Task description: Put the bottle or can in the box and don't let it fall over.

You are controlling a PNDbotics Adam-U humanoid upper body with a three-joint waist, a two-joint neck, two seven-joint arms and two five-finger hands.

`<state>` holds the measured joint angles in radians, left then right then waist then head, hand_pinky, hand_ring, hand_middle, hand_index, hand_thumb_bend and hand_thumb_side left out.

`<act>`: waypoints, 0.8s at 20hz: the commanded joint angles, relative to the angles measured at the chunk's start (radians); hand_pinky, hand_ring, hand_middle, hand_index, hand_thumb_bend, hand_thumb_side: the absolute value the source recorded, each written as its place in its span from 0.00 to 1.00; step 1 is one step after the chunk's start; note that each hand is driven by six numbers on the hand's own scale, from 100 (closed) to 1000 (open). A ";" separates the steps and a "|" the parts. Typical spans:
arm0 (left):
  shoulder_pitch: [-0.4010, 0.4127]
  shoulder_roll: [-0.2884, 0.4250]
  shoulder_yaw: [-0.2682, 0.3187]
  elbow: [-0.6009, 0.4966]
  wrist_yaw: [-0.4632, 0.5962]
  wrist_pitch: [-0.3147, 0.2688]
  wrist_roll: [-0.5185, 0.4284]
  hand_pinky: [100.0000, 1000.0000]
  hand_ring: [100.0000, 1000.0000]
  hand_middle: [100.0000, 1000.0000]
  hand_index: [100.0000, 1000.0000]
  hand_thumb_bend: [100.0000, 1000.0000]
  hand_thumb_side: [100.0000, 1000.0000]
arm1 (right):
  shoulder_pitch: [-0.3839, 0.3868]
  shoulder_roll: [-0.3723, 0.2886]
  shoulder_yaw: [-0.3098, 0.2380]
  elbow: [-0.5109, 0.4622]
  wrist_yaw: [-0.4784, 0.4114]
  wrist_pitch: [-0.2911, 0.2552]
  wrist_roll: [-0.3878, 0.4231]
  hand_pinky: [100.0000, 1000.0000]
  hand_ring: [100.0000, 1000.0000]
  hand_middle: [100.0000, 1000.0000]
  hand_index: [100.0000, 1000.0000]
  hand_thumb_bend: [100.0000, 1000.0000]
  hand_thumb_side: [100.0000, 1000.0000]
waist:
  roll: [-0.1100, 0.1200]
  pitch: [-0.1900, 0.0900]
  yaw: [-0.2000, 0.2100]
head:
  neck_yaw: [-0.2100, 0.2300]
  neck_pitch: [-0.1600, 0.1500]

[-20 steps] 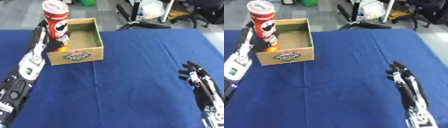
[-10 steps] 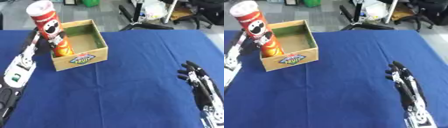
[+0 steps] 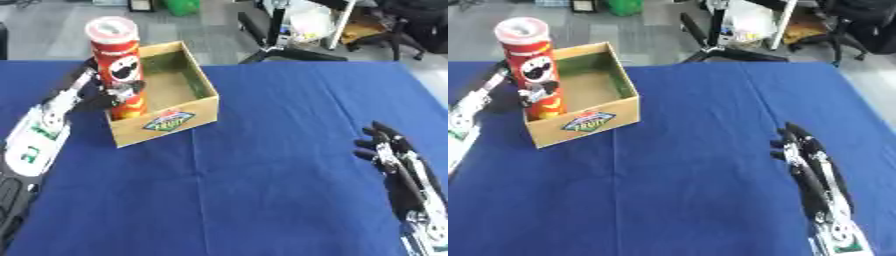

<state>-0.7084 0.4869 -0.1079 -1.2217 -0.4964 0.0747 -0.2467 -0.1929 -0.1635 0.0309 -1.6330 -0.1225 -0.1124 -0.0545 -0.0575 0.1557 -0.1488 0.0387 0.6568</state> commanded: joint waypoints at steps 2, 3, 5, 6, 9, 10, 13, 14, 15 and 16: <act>0.000 0.049 0.022 -0.047 -0.049 0.002 -0.030 0.84 0.91 1.00 1.00 0.62 0.68 | -0.011 -0.019 -0.011 -0.009 0.006 -0.002 0.001 0.71 0.73 0.78 0.86 0.00 0.53 | 0.004 -0.018 0.000 | -0.004 -0.010; 0.008 0.054 0.029 -0.063 -0.050 0.005 -0.027 0.84 0.91 1.00 1.00 0.61 0.68 | -0.011 -0.020 -0.012 -0.009 0.006 -0.002 0.000 0.71 0.73 0.78 0.86 0.00 0.53 | 0.005 -0.018 0.001 | -0.005 -0.010; 0.033 0.065 0.045 -0.111 -0.041 0.010 -0.011 0.83 0.91 1.00 1.00 0.59 0.68 | -0.011 -0.020 -0.014 -0.009 0.006 -0.003 -0.001 0.71 0.73 0.78 0.86 0.00 0.53 | 0.006 -0.018 0.005 | -0.007 -0.011; 0.049 0.073 0.054 -0.140 -0.033 0.014 0.000 0.83 0.90 1.00 1.00 0.57 0.68 | -0.011 -0.021 -0.014 -0.009 0.007 -0.003 -0.002 0.71 0.73 0.78 0.86 0.00 0.53 | 0.007 -0.018 0.007 | -0.008 -0.011; 0.107 0.095 0.085 -0.241 0.002 0.034 0.042 0.82 0.90 1.00 1.00 0.54 0.69 | -0.010 -0.022 -0.017 -0.010 0.007 -0.003 -0.004 0.71 0.73 0.78 0.86 0.00 0.53 | 0.009 -0.017 0.014 | -0.013 -0.013; 0.130 0.102 0.097 -0.276 0.014 0.043 0.058 0.82 0.90 1.00 1.00 0.52 0.69 | -0.010 -0.023 -0.018 -0.010 0.008 -0.003 -0.005 0.71 0.73 0.78 0.86 0.00 0.53 | 0.009 -0.017 0.018 | -0.014 -0.013; 0.209 0.113 0.132 -0.386 0.050 0.072 0.111 0.82 0.89 0.99 1.00 0.49 0.68 | -0.009 -0.025 -0.021 -0.011 0.008 -0.004 -0.007 0.71 0.73 0.78 0.87 0.00 0.53 | 0.012 -0.017 0.028 | -0.019 -0.013; 0.233 0.114 0.142 -0.416 0.059 0.082 0.127 0.81 0.89 0.99 1.00 0.47 0.68 | -0.009 -0.026 -0.021 -0.011 0.009 -0.004 -0.007 0.71 0.73 0.78 0.86 0.00 0.53 | 0.012 -0.017 0.031 | -0.020 -0.013; 0.258 0.113 0.153 -0.446 0.068 0.091 0.144 0.81 0.89 0.99 1.00 0.47 0.69 | -0.009 -0.026 -0.022 -0.011 0.009 -0.004 -0.008 0.71 0.73 0.78 0.87 0.00 0.53 | 0.013 -0.017 0.033 | -0.020 -0.012; 0.285 0.109 0.163 -0.475 0.076 0.098 0.162 0.81 0.89 0.98 1.00 0.44 0.69 | -0.008 -0.026 -0.023 -0.012 0.009 -0.004 -0.008 0.71 0.73 0.78 0.87 0.00 0.53 | 0.013 -0.017 0.036 | -0.022 -0.013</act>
<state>-0.4160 0.5651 0.0319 -1.6445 -0.4331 0.1639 -0.1074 -0.1926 -0.1643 0.0181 -1.6309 -0.1186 -0.1156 -0.0600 -0.0483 0.1557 -0.1127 0.0218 0.6562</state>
